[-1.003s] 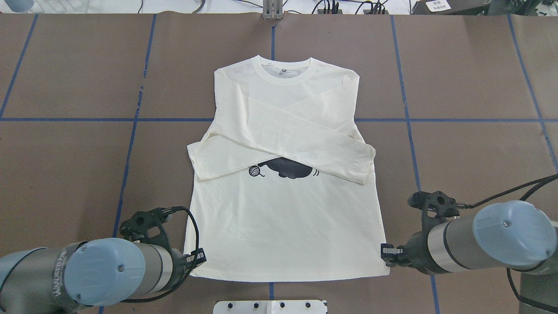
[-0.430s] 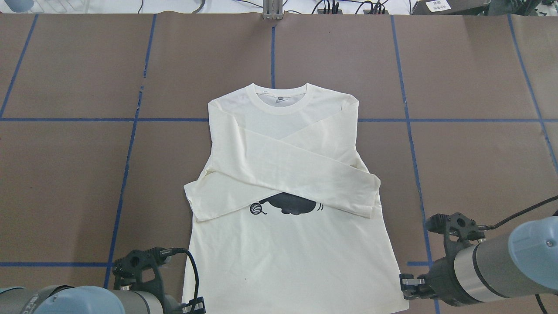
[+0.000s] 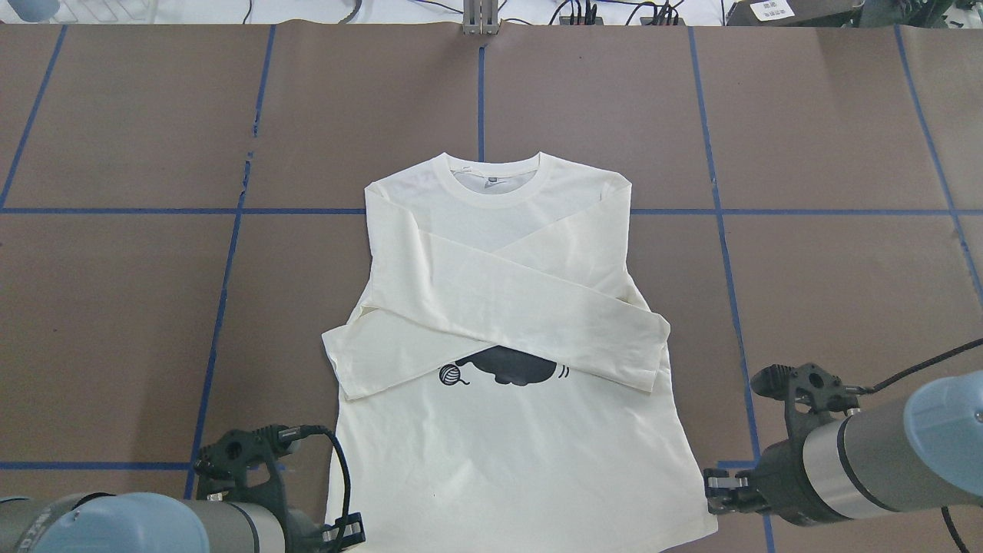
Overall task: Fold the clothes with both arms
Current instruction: 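Lift the hem with both grippers and fold it toward the collar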
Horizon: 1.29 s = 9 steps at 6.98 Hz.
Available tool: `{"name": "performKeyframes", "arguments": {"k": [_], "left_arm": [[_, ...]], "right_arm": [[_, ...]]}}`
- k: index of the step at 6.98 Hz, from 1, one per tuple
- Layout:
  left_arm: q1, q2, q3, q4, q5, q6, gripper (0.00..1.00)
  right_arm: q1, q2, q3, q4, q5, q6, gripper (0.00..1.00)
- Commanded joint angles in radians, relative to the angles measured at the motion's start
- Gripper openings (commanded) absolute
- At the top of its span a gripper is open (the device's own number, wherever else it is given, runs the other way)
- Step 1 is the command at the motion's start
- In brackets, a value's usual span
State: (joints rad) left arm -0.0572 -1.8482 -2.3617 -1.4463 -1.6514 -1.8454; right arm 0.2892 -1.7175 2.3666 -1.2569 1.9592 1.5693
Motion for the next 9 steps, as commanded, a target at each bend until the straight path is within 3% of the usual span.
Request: {"name": "performKeyframes", "arguments": {"k": [1,3,4,6,8,9], "left_arm": [[-0.147,-0.054,0.015,-0.003,-0.001,0.123,0.0],[-0.321,-0.097,0.109,-0.005,-0.057,0.26,0.0],[-0.375,-0.103,0.157,-0.011,-0.059,0.303,0.0],[-0.462,-0.153,0.235,-0.023,-0.061,0.348,0.0],[-0.562,-0.23,0.399,-0.08,-0.097,0.434,0.0],[-0.619,-0.239,0.495,-0.168,-0.099,0.449,0.0]], "right_arm": [[0.179,0.153,-0.085,-0.001,0.009,-0.032,0.0],[0.324,0.297,-0.253,0.001,0.006,-0.153,0.0],[0.39,0.32,-0.31,-0.001,0.007,-0.219,0.0],[0.487,0.491,-0.492,-0.002,0.021,-0.23,0.0],[0.541,0.582,-0.645,-0.001,0.021,-0.242,0.0],[0.553,0.614,-0.7,-0.001,0.02,-0.244,0.0]]}}
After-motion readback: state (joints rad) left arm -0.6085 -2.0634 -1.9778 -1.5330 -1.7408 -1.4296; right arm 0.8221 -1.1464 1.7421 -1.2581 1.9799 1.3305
